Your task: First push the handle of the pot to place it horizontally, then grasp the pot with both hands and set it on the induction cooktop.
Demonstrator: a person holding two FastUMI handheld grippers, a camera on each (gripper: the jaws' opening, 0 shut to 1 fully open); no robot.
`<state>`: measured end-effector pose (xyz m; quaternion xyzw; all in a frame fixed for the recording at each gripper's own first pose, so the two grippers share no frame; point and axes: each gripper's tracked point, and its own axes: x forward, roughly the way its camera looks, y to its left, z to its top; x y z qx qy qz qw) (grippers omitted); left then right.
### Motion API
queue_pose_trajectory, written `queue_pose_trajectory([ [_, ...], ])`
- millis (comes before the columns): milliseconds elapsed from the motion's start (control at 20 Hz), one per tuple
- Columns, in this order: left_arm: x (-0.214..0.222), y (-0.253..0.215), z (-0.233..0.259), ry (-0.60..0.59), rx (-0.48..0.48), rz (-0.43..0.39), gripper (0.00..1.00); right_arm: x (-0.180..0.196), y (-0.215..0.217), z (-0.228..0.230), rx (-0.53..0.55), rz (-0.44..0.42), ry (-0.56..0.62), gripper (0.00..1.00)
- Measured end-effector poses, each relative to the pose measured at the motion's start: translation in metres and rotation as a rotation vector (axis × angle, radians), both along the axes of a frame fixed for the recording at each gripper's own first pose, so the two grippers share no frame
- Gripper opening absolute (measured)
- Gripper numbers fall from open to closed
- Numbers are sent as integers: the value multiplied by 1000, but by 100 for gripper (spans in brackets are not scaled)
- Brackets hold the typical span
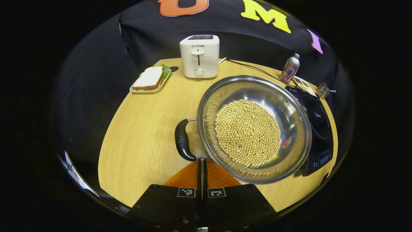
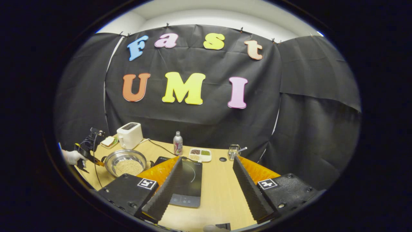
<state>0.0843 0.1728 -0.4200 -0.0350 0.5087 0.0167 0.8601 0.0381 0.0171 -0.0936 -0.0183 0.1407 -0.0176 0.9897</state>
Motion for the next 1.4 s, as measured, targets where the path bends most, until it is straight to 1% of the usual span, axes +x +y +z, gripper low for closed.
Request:
queue_pose_trajectory([
  [200,10,8,-1,-11,17,-1,0,1,-2,0,-12,6,6,99],
  [300,14,12,-3,-15,31,-5,0,3,-3,-2,-12,9,9,97],
  [350,16,14,-3,-15,36,-5,0,4,-2,-4,-10,13,13,99],
  [450,21,16,-4,-19,39,0,0,5,-1,-3,-8,16,13,99],
  [500,22,18,-5,-18,39,5,10,6,-2,-3,-10,16,13,99],
  [550,21,19,-7,-12,39,10,0,8,-3,-4,-9,15,13,99],
  [600,22,20,-7,-13,40,13,0,9,-3,-4,-8,15,13,97],
  [650,26,21,-6,-24,42,13,0,9,-4,-5,-8,13,12,99],
  [750,28,22,-9,-20,51,9,0,11,-4,-5,-6,13,15,99],
  [800,30,23,-8,-21,56,2,10,12,-4,-5,-7,13,15,99],
  [850,30,25,-8,-18,58,-2,0,13,-5,-6,-8,10,15,99],
  [900,32,26,-8,-19,57,-2,10,13,-5,-7,-5,9,16,99],
  [950,33,26,-9,-18,56,1,0,14,-4,-7,-2,9,18,99],
  [1000,33,27,-8,-18,56,1,0,14,-3,-7,-1,9,19,98],
  [1050,35,27,-8,-19,57,-1,0,15,-3,-8,-1,10,20,99],
  [1100,36,28,-8,-20,58,-6,10,16,-2,-9,-2,10,22,99],
  [1150,37,28,-9,-19,59,-8,10,17,-1,-10,-3,11,25,99],
  [1200,38,28,-9,-18,58,-10,0,17,0,-10,-3,12,25,99],
  [1250,40,29,-9,-19,56,-11,0,17,1,-10,-2,14,26,97],
  [1300,41,30,-9,-18,55,-10,0,18,3,-10,-3,17,26,99],
  [1350,42,30,-10,-18,56,-11,10,18,4,-11,-5,18,29,99],
  [1400,41,31,-11,-11,59,-14,0,19,7,-11,-5,21,31,99],
])
